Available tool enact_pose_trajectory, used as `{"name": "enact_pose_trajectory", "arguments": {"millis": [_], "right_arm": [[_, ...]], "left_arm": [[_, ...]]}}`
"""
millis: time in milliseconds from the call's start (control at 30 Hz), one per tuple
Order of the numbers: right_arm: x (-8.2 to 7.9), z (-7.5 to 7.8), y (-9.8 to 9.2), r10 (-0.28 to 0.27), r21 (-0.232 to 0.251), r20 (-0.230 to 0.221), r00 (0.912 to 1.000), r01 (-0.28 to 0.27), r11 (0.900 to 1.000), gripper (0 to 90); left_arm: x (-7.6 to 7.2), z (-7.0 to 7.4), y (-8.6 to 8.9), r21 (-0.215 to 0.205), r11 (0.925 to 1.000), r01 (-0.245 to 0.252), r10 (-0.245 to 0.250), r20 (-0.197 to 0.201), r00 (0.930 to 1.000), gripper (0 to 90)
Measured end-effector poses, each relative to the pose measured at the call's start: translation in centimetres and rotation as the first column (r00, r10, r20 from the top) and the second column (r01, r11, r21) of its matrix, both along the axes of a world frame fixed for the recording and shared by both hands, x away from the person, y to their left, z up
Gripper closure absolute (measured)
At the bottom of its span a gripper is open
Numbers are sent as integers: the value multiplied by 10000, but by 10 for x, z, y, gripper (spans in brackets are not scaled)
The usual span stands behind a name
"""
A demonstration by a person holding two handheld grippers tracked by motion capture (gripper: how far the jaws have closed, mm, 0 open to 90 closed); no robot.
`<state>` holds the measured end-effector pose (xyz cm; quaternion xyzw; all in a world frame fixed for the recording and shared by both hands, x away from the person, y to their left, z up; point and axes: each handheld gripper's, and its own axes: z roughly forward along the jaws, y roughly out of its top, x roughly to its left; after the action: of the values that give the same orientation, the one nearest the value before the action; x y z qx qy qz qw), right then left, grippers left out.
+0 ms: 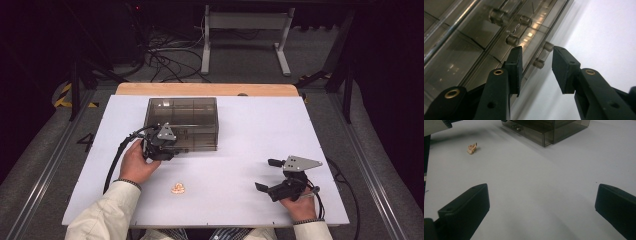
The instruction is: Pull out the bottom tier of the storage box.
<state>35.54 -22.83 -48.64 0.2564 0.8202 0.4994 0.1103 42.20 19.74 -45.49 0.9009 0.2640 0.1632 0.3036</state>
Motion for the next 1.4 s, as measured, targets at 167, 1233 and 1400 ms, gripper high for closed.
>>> {"name": "enact_pose_trajectory", "arguments": {"millis": [167,1233,1400], "right_arm": [[0,0,0,1,-1,-10,10000,-1,10000,1],[1,-1,0,1,-56,-40,10000,-1,10000,1],[1,-1,0,3,-58,-32,10000,-3,10000,1]], "left_arm": [[3,-4,-2,167,9998,74,-71,-145,9999,609],[-12,-2,-3,1061,9781,1792,-1649,-1307,9776,675],[-18,-1,-3,1185,9698,2132,-1962,-1408,9704,674]]}}
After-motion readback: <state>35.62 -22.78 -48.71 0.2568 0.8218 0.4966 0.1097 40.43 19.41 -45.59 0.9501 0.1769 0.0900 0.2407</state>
